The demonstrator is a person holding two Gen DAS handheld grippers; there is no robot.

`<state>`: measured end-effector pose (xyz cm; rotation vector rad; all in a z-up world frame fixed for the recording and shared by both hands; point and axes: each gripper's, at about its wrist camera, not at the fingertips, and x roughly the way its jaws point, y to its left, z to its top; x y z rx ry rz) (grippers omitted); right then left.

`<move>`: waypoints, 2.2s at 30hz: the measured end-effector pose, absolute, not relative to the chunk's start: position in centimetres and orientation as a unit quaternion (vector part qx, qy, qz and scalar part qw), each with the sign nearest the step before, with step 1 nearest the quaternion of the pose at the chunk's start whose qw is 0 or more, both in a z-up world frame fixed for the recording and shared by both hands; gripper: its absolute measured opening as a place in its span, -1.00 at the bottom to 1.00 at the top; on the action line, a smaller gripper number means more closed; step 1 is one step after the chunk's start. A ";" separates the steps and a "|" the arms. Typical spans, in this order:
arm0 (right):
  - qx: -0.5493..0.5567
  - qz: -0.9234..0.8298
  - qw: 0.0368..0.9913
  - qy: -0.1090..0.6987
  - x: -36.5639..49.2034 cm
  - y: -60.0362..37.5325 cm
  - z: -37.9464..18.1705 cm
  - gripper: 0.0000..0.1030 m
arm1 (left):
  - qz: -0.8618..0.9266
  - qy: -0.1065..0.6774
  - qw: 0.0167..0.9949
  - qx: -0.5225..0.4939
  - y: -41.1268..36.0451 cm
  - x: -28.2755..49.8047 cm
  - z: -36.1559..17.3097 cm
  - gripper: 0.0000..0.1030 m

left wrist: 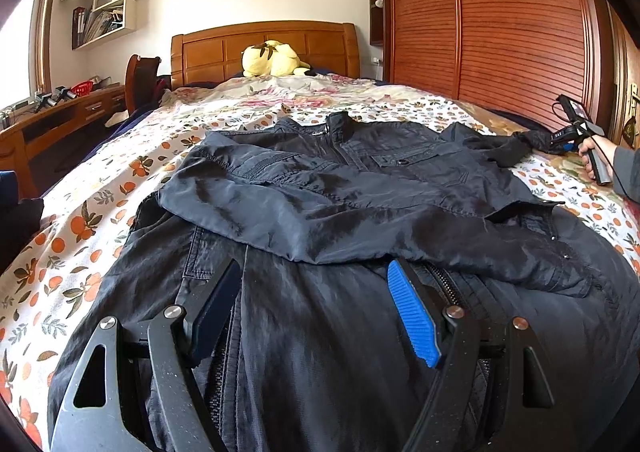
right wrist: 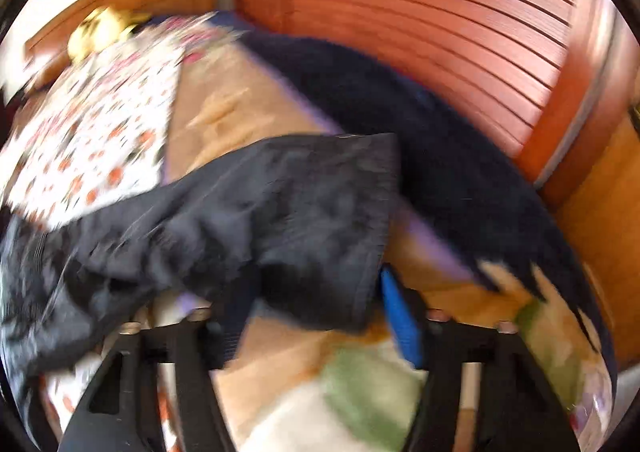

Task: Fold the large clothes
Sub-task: 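Grasp the other sleeve cuff with the right tool and lift it up, then lay the lifted sleeve across the jacket body with the right tool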

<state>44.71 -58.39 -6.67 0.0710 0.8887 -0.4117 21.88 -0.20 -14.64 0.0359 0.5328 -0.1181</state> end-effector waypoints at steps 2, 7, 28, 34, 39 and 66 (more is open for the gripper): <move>-0.003 -0.181 0.885 0.429 44.6 -56.6 -6.5 -0.52 | -0.057 0.265 0.962 0.020 -0.2 22.0 -14.6 0.49; -0.042 -0.147 0.906 0.394 42.4 -52.5 -3.0 -0.81 | -0.060 0.258 0.964 0.016 -0.2 21.7 -14.5 0.49; -0.173 -0.069 0.939 0.289 28.7 -34.7 9.4 -0.86 | -0.112 0.222 0.968 -0.022 1.6 17.7 -10.7 0.49; -0.189 -0.020 0.946 0.261 26.4 -29.7 11.1 -0.86 | -0.114 0.212 0.970 -0.032 2.7 16.6 -10.0 0.49; -0.204 0.030 0.950 0.236 23.1 -24.6 12.0 -0.87 | -0.109 0.212 0.971 -0.034 3.8 15.9 -10.0 0.49; -0.170 0.221 0.905 0.322 17.1 -20.2 2.2 -0.87 | -0.066 0.215 0.973 -0.049 8.1 14.7 -10.5 0.49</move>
